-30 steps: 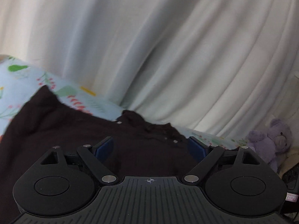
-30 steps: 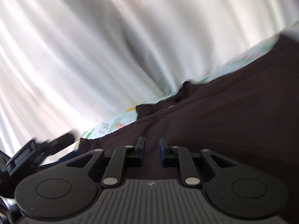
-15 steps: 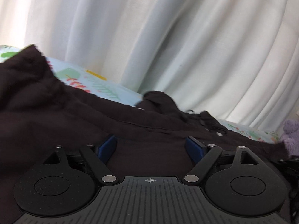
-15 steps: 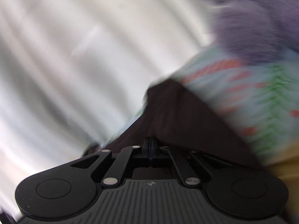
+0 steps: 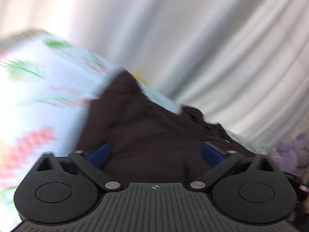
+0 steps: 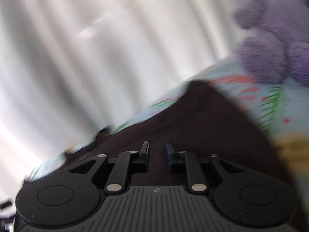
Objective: Fold large clothes
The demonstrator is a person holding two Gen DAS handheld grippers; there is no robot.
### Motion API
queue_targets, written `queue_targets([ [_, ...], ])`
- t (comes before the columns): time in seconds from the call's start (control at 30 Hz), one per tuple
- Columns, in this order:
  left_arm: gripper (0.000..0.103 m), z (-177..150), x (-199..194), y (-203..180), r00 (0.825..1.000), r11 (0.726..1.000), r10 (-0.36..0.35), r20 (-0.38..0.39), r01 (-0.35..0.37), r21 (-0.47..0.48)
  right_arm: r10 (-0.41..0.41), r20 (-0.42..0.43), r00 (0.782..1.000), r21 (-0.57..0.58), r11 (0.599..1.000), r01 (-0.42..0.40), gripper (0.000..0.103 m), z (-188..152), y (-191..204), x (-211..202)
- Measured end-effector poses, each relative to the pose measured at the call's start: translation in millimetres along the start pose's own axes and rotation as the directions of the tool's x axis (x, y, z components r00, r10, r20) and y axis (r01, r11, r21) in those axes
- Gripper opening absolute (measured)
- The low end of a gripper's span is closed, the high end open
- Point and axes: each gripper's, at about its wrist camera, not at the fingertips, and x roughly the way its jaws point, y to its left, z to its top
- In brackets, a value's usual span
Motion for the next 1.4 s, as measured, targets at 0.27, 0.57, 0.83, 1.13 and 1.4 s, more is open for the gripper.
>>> queue_targets([
  [0.27,0.103,-40,-40,55,0.981,0.982,0.132,-0.141,-0.148,-0.117,0.120,-0.116,0.986,-0.188,0.972,-0.140,0.018,-61,104,-1],
  [0.57,0.103,-64,-16,82,0.978,0.921,-0.149,-0.143,0.085,-0.381,0.111,-0.093,0.989,-0.281,0.950,-0.133,0.018,-76,115,-2],
  [0.83,0.074,-58,-1,84,0.975,0.878,-0.196,-0.103,0.128,-0.461,0.068,-0.075,0.995,-0.368,0.926,-0.091,0.012,-82,132,-6],
  [1.13,0.042,-36,-25,60,0.968,0.884,-0.249,-0.029,0.215,-0.414,0.064,-0.158,0.985,-0.424,0.897,-0.126,0.010,-105,151,18],
  [1.4,0.040,-6,-44,-23,0.926,0.886,-0.376,0.038,0.371,-0.276,0.112,-0.191,0.975,-0.382,0.907,-0.179,0.009,-101,137,27],
])
